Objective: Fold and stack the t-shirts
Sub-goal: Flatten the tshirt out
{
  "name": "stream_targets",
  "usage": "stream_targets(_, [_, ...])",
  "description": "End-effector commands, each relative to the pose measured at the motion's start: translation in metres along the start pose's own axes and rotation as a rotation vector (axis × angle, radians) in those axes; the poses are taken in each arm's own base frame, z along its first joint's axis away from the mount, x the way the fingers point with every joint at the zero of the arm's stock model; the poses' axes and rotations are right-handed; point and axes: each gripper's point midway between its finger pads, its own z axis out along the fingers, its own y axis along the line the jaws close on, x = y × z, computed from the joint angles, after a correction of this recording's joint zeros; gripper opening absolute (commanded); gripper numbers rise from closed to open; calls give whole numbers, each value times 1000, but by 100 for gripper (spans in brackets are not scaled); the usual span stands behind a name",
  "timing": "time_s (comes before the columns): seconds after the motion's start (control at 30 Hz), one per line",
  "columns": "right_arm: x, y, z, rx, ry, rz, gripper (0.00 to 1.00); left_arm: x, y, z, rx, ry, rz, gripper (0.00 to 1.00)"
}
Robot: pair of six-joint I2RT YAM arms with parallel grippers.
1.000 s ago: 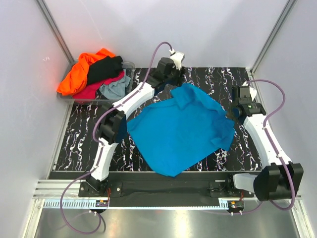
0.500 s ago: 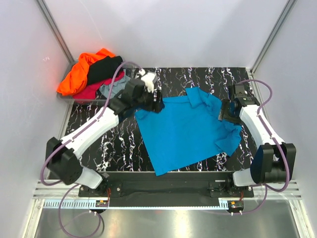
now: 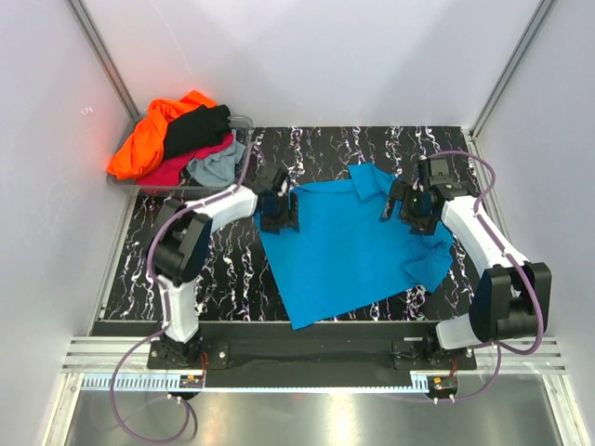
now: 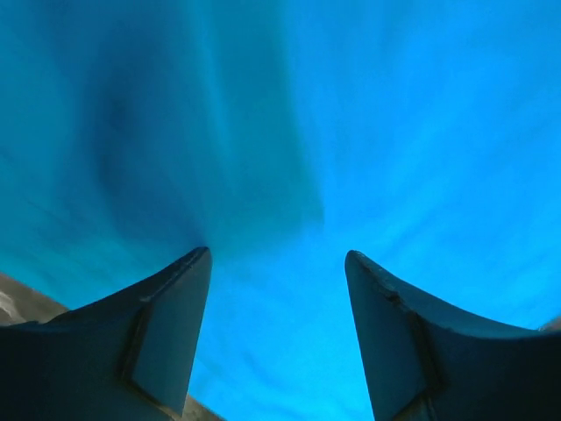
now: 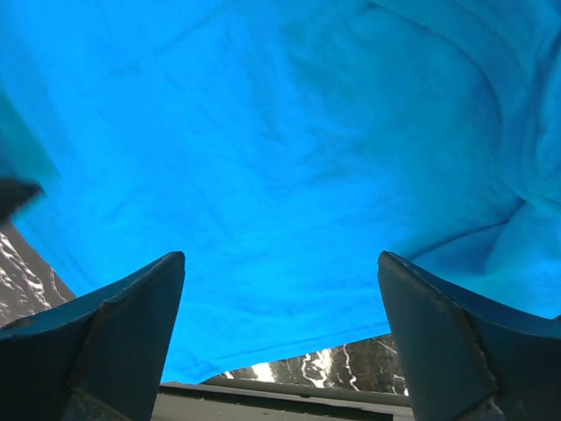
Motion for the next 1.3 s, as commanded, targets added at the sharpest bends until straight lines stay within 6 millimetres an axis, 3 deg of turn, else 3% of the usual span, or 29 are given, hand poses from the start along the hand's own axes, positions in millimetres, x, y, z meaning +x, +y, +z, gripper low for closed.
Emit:
stream_targets(0.0, [-12,6,-16,-57,-44,51,100,-32,32,13,-51,2,-22,68])
stream_targets(0.13, [-9,-1,-16,-45,-25,138,100,-81,59,23,-119,-16,45,68])
stream_targets(0.17, [-7,0,-16,-50,-15,163,100,-108,58,14,-125,-62,67,68])
stream_targets(0.2, [-6,1,-17,-57,-7,168,100,-113,63,17,-140,-54,107,68])
stream_targets(0.27, [1,-2,-18,-38,19,194,100,-133,60,4,-147,-106,135,67])
stream_targets(0.33, [8,-12,-19,4,47,217,100,-141,53,-13,-149,-148,156,68])
stream_targets(0.4, [18,-16,-16,14,90,225,99,-135,44,-23,-138,-153,177,69])
stream_targets(0.43, [24,-12,-17,-11,118,218,97,-137,33,-45,-126,-193,191,70])
stream_targets(0.5, [34,-15,-19,0,140,236,89,-113,24,-58,-115,-179,202,71])
stream_targets(0.53, [39,-17,-22,10,147,253,87,-110,13,-86,-88,-225,209,72])
stream_targets(0.57, [47,-20,-27,21,138,296,85,-85,13,-89,-88,-194,214,72])
stream_targets(0.6, [53,-23,-30,36,136,325,80,-72,10,-97,-74,-189,189,71])
stream_targets(0.63, [56,-22,-38,34,112,374,77,-63,2,-127,-34,-237,179,70])
stream_targets(0.67, [69,-27,-37,49,128,405,75,-31,14,-121,-43,-178,111,69])
stream_targets(0.73, [78,-29,-42,42,105,453,65,2,18,-132,-4,-157,46,66])
stream_targets(0.77, [88,-35,-38,61,119,469,60,32,28,-135,4,-137,-29,64])
stream_targets(0.8, [93,-38,-37,70,121,475,54,48,29,-138,27,-123,-63,58])
stream_targets(0.83, [96,-38,-37,66,122,480,49,63,34,-136,32,-104,-95,53])
stream_targets(0.9, [107,-40,-35,65,148,489,49,101,40,-128,71,-45,-172,45])
stream_targets(0.97, [111,-39,-36,53,154,496,48,128,48,-114,86,8,-224,43])
stream_targets(1.07, [110,-39,-39,44,131,501,51,154,42,-102,144,55,-344,44])
stream_targets(1.13, [110,-36,-42,29,125,498,52,160,42,-98,150,53,-367,46])
stream_targets(1.27, [112,-35,-44,14,122,499,53,174,62,-88,73,25,-517,44])
